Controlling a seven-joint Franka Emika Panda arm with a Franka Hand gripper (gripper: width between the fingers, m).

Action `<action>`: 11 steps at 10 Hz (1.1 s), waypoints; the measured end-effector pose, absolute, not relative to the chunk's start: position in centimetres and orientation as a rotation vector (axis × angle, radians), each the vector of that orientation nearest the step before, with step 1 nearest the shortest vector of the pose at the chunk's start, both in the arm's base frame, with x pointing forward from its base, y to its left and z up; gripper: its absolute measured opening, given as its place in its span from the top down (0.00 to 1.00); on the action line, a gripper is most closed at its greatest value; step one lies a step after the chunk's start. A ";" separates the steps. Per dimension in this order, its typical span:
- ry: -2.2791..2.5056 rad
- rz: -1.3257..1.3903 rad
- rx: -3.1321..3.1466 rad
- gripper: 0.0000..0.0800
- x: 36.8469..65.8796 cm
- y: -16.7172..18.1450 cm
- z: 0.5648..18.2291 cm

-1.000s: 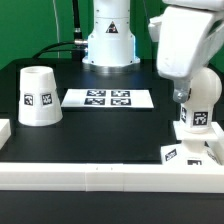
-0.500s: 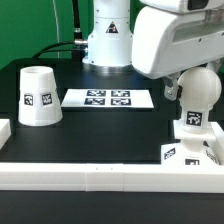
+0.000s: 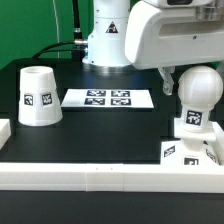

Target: Assemble lamp

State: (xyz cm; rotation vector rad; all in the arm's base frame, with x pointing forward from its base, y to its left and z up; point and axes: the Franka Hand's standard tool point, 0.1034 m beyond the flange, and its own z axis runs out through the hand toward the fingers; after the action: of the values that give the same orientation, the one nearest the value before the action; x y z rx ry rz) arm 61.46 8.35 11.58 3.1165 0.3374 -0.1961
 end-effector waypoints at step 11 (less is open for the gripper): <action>0.333 -0.251 3.135 0.13 57.1 3.9 15.1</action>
Offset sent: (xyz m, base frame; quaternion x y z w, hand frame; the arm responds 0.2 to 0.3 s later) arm 0.0000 0.0000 0.0000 0.0000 0.0000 0.0000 1.0000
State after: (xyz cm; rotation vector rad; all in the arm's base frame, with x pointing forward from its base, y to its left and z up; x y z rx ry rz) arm 57.09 3.90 15.12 3.1353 0.3329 -0.2511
